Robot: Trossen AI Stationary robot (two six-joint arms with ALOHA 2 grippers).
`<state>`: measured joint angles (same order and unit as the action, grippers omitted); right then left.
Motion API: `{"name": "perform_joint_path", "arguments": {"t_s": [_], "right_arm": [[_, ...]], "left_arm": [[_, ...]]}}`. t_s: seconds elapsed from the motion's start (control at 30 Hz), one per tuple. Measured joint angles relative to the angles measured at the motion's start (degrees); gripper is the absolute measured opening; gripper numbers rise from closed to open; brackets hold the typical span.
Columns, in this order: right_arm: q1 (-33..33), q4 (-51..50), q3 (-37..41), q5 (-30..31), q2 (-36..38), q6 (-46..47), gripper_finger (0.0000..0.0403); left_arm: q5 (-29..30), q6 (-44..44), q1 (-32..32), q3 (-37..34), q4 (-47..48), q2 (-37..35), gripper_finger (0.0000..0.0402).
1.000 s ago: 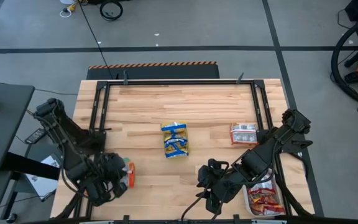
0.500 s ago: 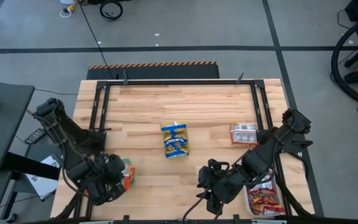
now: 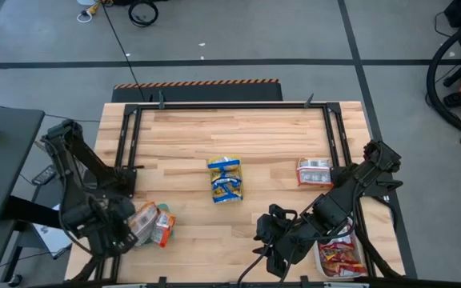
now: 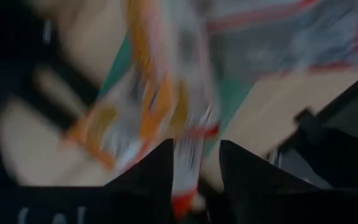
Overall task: Sort Maruchan noodles
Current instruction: Adjust the orange noodle packs in the green bin
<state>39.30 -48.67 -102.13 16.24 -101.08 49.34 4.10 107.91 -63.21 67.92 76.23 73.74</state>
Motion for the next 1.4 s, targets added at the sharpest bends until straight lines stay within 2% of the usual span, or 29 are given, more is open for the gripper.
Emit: {"name": "perform_joint_path", "arguments": {"t_s": [0.1, 0.2, 0.3, 0.4, 0.63, 1.0, 1.13, 1.27, 1.4], "right_arm": [[0.01, -0.12, 0.01, 1.84, 0.00, -0.02, 0.0171], [-0.01, -0.16, 0.00, 3.87, 0.00, -0.39, 0.0171], [0.01, -0.14, 0.00, 4.96, 0.00, -1.20, 0.0171], [0.00, -0.12, 0.00, 5.32, 0.00, -1.89, 0.0171], [0.46, -0.09, 0.00, 5.32, 0.00, -0.25, 0.0171], [2.11, 0.18, 0.00, 6.83, 0.00, 0.66, 0.0171], [2.16, 0.18, 0.00, 6.83, 0.00, 0.66, 0.0171], [2.11, 0.18, 0.00, 6.83, 0.00, 0.66, 0.0171], [2.11, 0.18, 0.02, 6.79, 0.00, 0.68, 0.0171]], "left_arm": [[-4.11, 9.15, -1.79, 0.00, 0.00, -0.27, 0.0157], [-4.09, 17.98, -3.74, 0.00, 0.25, -0.27, 0.0187], [-4.13, 22.37, -3.84, -0.12, 1.79, -0.25, 0.0214], [-4.36, 23.14, -1.98, -2.96, -1.72, -0.49, 0.0227], [-7.01, 23.60, 2.24, -13.44, -20.51, -0.40, 0.0228], [-9.92, 23.11, 4.72, -18.55, -20.78, -0.40, 0.0227], [-7.80, 22.24, 4.91, -18.74, -19.27, -0.31, 0.0196], [-7.24, 20.47, 5.30, -18.48, -18.30, -0.27, 0.0117], [-9.59, 20.25, 5.30, -16.39, -15.12, -1.60, 0.0040]]}}
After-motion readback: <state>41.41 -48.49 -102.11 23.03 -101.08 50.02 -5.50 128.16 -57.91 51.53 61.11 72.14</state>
